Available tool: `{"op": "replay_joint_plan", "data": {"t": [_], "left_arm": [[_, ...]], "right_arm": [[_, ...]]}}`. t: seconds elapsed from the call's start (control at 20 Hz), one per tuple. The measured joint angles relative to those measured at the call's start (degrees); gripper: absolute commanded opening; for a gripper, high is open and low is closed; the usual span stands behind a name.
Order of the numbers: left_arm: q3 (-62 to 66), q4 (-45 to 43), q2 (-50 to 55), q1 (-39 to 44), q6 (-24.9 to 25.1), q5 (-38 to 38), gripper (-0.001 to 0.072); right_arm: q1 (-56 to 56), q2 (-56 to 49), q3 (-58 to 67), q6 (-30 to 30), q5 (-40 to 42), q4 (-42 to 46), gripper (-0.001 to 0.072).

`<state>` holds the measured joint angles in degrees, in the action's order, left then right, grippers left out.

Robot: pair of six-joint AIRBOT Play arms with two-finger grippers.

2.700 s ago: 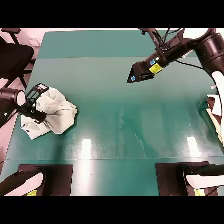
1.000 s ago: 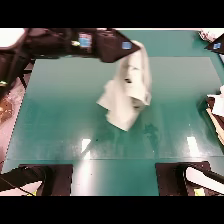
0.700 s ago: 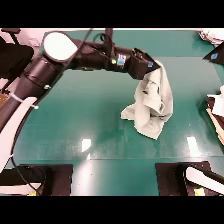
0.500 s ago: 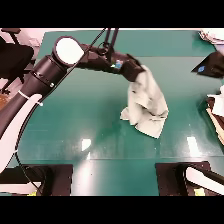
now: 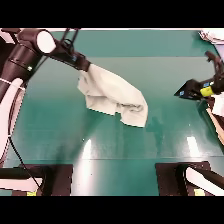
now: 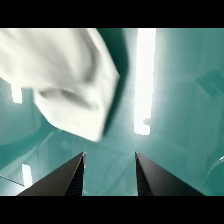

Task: Fold the shirts.

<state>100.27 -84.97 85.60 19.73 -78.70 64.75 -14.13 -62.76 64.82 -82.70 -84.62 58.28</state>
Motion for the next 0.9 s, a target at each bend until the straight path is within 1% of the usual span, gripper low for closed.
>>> {"op": "replay_joint_plan", "data": {"t": [0.15,0.25,0.3,0.35,0.55,0.85,0.9], "left_arm": [[-0.33,-0.74,0.04,-2.99,-0.15,1.99,0.0027],[-1.38,-1.01,0.04,-4.04,-0.28,2.71,0.0027],[-2.16,-0.96,0.04,-4.35,-0.31,3.04,0.0027],[-2.99,-0.92,0.04,-4.57,-0.31,3.32,0.0027],[-5.77,-0.22,0.07,-5.01,-0.33,4.74,0.0027],[-6.8,0.02,0.04,-5.14,-0.35,5.6,0.0027],[-6.84,0.07,0.07,-5.14,-0.35,5.6,0.0027]], "right_arm": [[0.07,0.0,-7.32,1.11,3.65,-1.44,0.0389],[0.37,-1.2,-11.91,3.15,6.36,-5.27,0.0402],[0.81,-2.14,-13.79,4.46,7.5,-7.52,0.0535],[1.7,-3.5,-15.45,6.05,8.81,-10.21,0.061],[8.92,-10.67,-17.64,9.81,12.98,-16.15,0.0611],[20.68,-20.33,-14.32,10.78,19.91,-18.4,0.0604],[21.86,-21.27,-13.49,10.62,20.41,-18.86,0.0554]]}}
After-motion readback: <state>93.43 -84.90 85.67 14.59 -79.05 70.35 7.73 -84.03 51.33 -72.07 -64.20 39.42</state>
